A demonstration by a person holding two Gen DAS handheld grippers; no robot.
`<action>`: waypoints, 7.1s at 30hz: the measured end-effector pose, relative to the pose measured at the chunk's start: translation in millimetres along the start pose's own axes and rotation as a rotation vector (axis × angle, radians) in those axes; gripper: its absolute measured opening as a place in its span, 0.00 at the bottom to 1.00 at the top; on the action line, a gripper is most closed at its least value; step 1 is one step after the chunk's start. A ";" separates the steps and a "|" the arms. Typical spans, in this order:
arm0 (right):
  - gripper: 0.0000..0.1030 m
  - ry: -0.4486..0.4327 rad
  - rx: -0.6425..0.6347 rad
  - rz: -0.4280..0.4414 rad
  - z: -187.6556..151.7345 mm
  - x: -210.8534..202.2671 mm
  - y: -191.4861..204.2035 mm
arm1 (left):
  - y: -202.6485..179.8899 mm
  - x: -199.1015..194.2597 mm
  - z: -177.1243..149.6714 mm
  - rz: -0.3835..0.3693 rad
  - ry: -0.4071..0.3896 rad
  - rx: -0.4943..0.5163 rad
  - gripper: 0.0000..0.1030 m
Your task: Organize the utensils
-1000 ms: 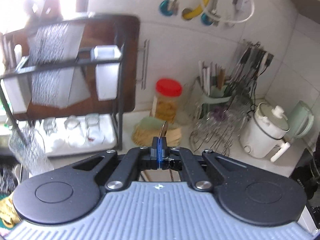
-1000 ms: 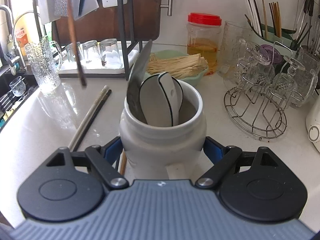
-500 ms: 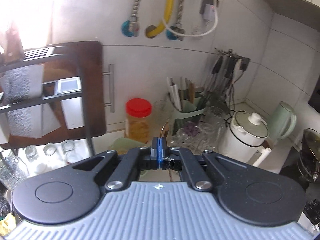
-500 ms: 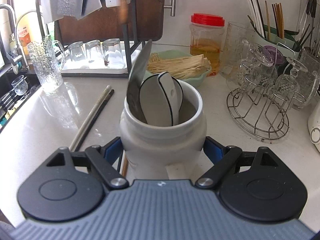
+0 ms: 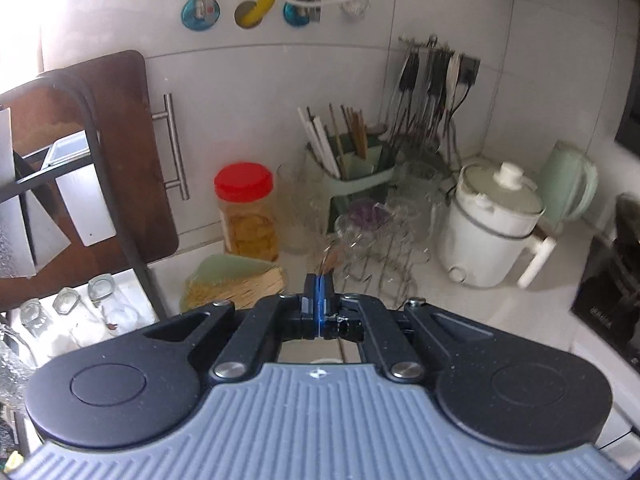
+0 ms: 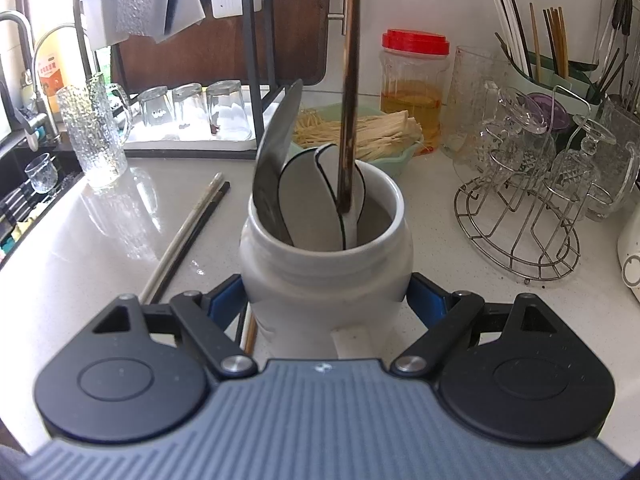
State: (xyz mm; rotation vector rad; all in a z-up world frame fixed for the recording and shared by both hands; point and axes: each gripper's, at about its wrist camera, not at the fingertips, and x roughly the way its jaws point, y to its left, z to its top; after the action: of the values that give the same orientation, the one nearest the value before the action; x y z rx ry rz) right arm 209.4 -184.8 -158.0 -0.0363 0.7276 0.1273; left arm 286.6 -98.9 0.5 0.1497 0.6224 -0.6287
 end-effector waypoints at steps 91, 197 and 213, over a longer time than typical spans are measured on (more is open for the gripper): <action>0.86 0.046 -0.021 -0.014 2.8 1.0 11.0 | 161.5 78.0 -170.2 0.228 0.293 -0.507 0.33; 0.89 0.111 -0.106 0.017 -7.4 -18.2 31.3 | 139.3 99.5 -132.6 0.230 0.381 -0.241 0.07; 0.89 0.076 -0.106 0.035 -2.8 -5.5 28.1 | 104.7 5.9 -88.8 0.167 0.188 -0.284 0.07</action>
State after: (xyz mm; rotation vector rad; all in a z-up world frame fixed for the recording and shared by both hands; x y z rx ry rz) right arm 199.8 -157.7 -156.2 -0.1303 0.7975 0.1992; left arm 308.0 10.2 -80.3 -0.0059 0.8641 -0.3617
